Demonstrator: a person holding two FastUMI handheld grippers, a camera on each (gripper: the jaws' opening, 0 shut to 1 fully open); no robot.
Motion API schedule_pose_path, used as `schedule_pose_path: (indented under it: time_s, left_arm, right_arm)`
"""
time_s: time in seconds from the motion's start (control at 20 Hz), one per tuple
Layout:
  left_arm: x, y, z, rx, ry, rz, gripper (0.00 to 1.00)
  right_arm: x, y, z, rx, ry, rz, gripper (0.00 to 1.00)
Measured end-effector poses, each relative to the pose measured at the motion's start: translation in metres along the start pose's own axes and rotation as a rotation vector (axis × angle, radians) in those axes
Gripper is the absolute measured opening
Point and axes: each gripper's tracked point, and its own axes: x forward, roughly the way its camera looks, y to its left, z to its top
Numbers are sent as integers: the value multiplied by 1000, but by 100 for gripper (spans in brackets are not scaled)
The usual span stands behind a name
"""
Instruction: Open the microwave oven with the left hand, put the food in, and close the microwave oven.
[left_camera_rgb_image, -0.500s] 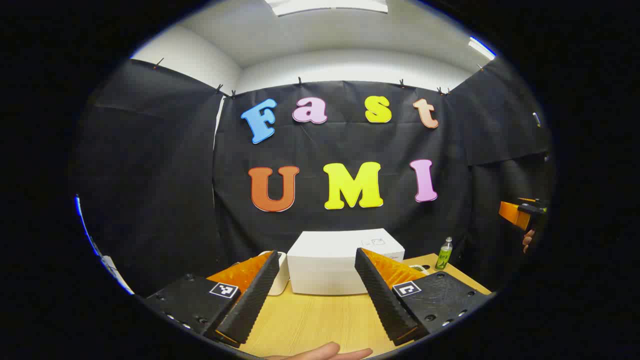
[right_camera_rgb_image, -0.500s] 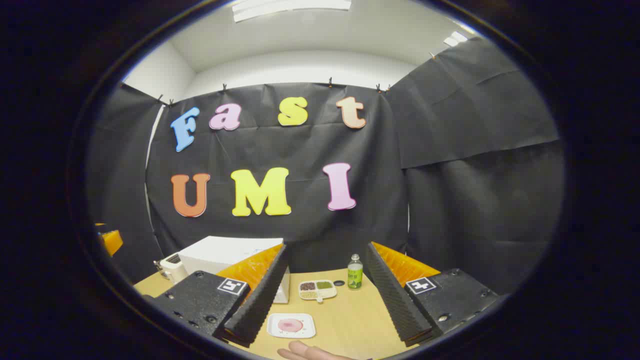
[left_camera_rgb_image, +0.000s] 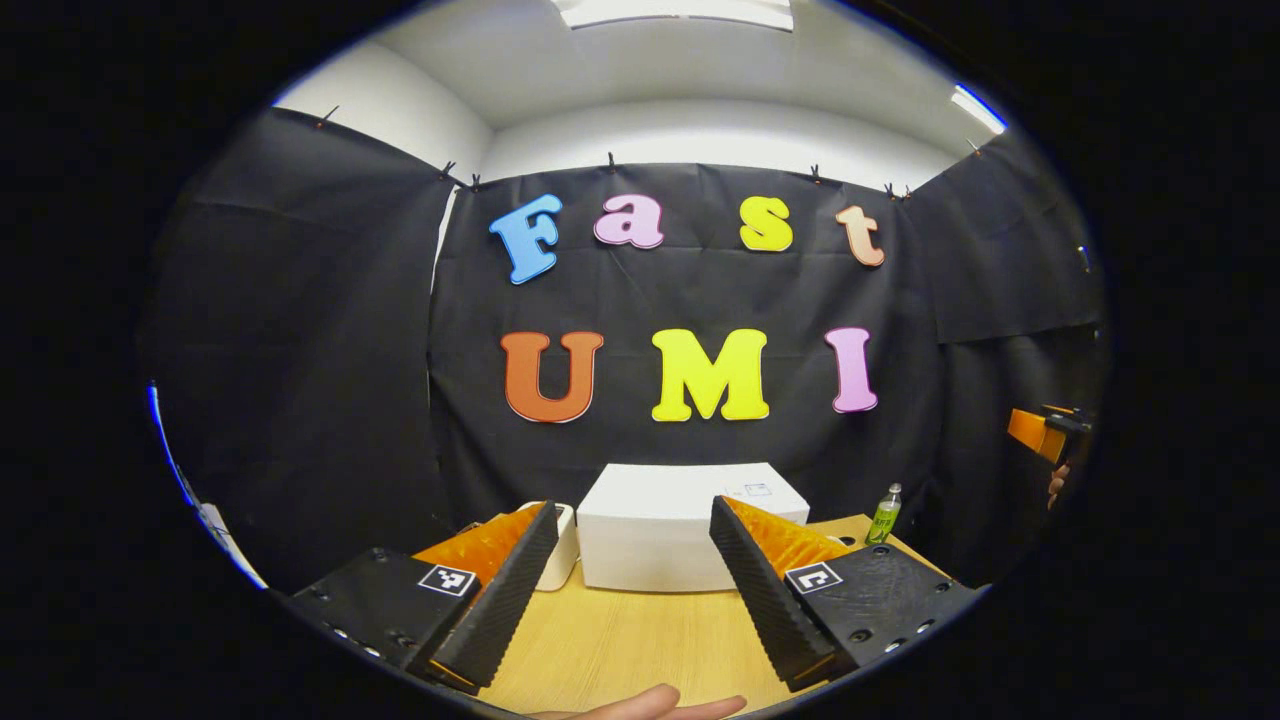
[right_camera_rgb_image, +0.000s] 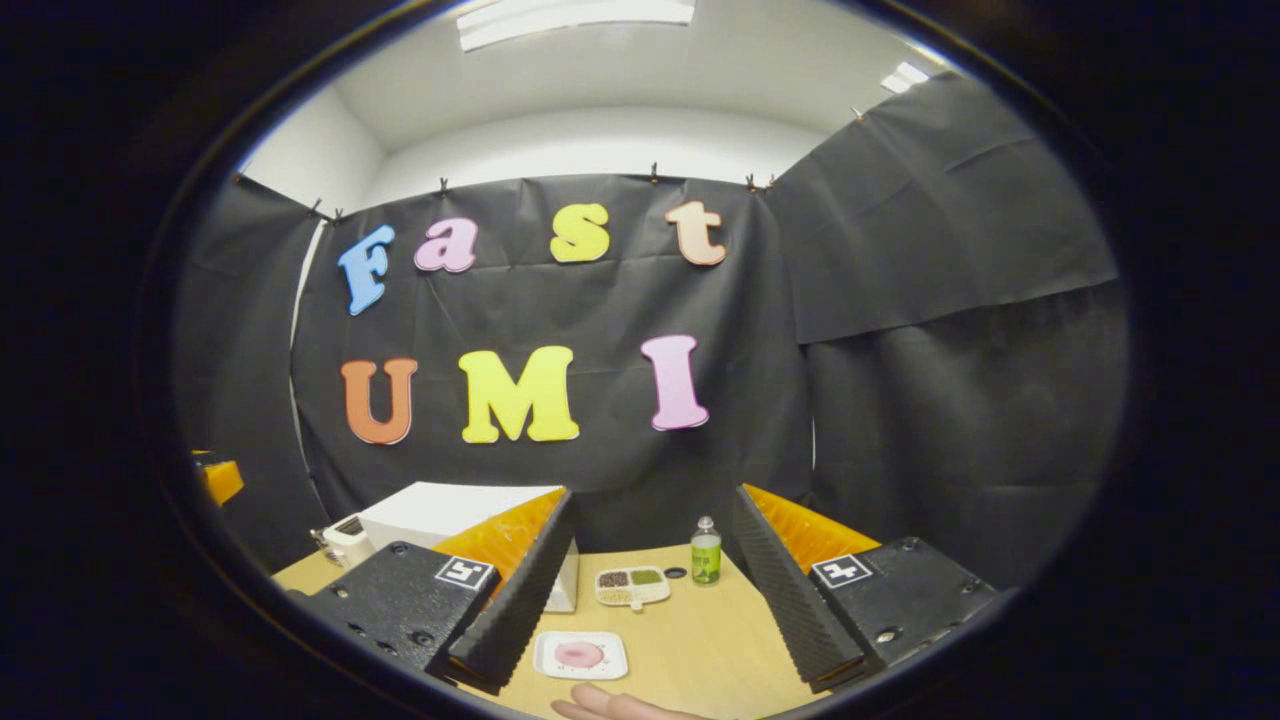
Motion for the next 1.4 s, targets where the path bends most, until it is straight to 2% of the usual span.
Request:
schedule_pose_path:
  time_s: [0.05, 0.1, 0.15, 0.2, 0.35, 0.4, 0.45, 0.65, 0.7, 0.75, 0.8, 0.85, 0.9, 1.0, 1.1, 1.25, 1.4]
  left_arm:
    - [1, 1, 2, -2, 1, 1, 96]
    - [2, -1, 3, 1, -3, -3, 96]
    - [3, -3, 4, 1, -6, -8, 88]
    - [6, -6, 4, -7, -5, -14, 96]
    - [15, -16, -1, -46, 12, -39, 96]
    - [21, -20, -1, -59, 13, -46, 86]
    - [27, -25, -2, -68, 8, -56, 96]
    - [64, -44, 2, -147, -76, -64, 95]
    - [75, -52, -5, -171, -75, -74, 89]
    - [84, -60, -16, -178, -52, -92, 95]
    - [93, -69, -29, -168, -23, -106, 95]
    - [104, -70, -38, -149, -7, -97, 95]
    - [115, -71, -46, -128, 1, -82, 95]
    - [137, -87, -69, -84, 22, -83, 95]
    - [157, -105, -92, -92, 42, -116, 95]
    - [192, -119, -129, -52, 90, -109, 95]
    - [220, -142, -171, -78, 151, -126, 95]
  right_arm:
    - [0, -1, 2, -2, -8, -3, 100]
    - [0, -2, 5, -3, -14, -3, 92]
    - [-1, -1, 5, -3, -18, 5, 92]
    - [-3, 1, 6, 3, -29, 31, 92]
    - [2, -1, 2, 7, -33, 63, 92]
    - [3, -3, 0, 9, -31, 65, 92]
    - [4, -5, -1, 10, -32, 66, 92]
    - [6, -20, -6, 13, -38, 41, 92]
    - [5, -20, -4, 18, -48, 46, 92]
    - [5, -22, -4, 23, -55, 49, 92]
    - [7, -25, -6, 26, -58, 46, 100]
    - [9, -28, -8, 27, -55, 44, 100]
    - [11, -30, -11, 29, -53, 46, 92]
    - [13, -32, -12, 26, -60, 57, 92]
    - [19, -39, -17, 23, -61, 50, 92]
    - [26, -44, -25, 32, -51, 57, 92]
    - [33, -53, -34, 24, -50, 58, 92]
